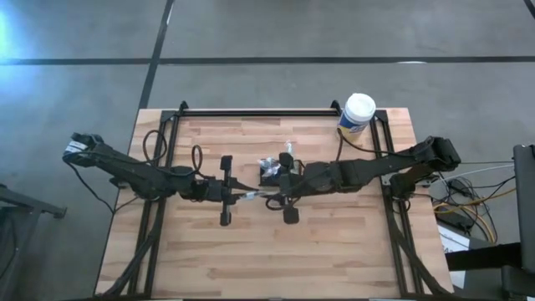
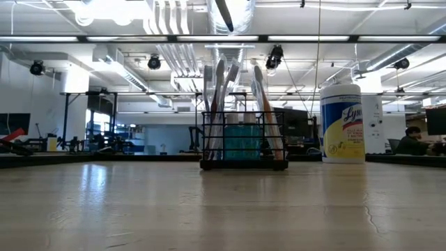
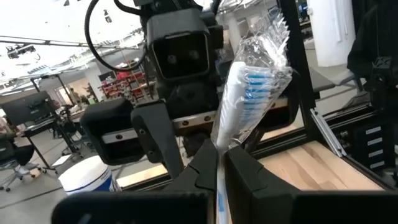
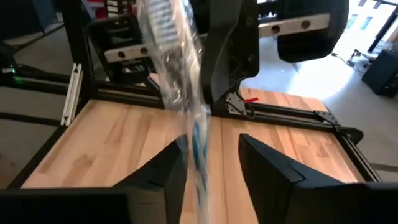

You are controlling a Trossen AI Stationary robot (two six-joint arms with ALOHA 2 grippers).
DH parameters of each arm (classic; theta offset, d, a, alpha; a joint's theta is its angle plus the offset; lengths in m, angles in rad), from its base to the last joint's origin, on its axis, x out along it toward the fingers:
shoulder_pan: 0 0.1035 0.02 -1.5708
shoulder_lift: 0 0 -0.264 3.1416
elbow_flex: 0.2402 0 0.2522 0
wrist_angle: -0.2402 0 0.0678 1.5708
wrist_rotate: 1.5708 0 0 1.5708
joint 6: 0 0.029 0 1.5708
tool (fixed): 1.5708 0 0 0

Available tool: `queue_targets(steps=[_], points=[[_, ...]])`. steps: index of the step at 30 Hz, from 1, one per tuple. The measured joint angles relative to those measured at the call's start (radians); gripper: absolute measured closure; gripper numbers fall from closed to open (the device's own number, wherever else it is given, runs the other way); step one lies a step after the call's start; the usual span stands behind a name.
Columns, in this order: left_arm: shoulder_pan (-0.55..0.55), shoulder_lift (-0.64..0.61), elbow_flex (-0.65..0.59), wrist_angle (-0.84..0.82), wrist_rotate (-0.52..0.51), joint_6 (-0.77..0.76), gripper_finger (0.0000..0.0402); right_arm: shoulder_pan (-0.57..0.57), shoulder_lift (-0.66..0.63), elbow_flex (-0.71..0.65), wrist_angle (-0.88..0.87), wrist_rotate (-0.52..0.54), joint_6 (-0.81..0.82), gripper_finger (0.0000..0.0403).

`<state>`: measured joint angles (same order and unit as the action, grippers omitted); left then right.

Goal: Pick & Place toothbrushing station
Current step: Put the blue toothbrush into the wire organizer

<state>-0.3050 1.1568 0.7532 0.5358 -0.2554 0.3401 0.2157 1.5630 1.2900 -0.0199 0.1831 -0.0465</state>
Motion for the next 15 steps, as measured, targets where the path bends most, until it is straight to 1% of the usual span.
queue_targets(steps=[5, 10, 12, 15], points=[[0.003, 0.01, 0.0, 0.004, -0.003, 0.0, 0.039, 0.0, 0.009, -0.001, 0.007, -0.009, -0.028, 0.0311], [0.011, 0.022, 0.0, 0.007, -0.002, -0.005, 0.039, 0.0, 0.011, -0.003, -0.003, -0.027, -0.036, 0.0376], [0.01, 0.023, 0.0, 0.006, -0.003, -0.005, 0.0384, -0.002, 0.011, -0.003, -0.001, -0.049, -0.047, 0.0382], [0.01, 0.021, 0.0, 0.004, 0.004, -0.009, 0.0355, -0.001, 0.011, -0.006, 0.019, -0.051, -0.08, 0.0385]])
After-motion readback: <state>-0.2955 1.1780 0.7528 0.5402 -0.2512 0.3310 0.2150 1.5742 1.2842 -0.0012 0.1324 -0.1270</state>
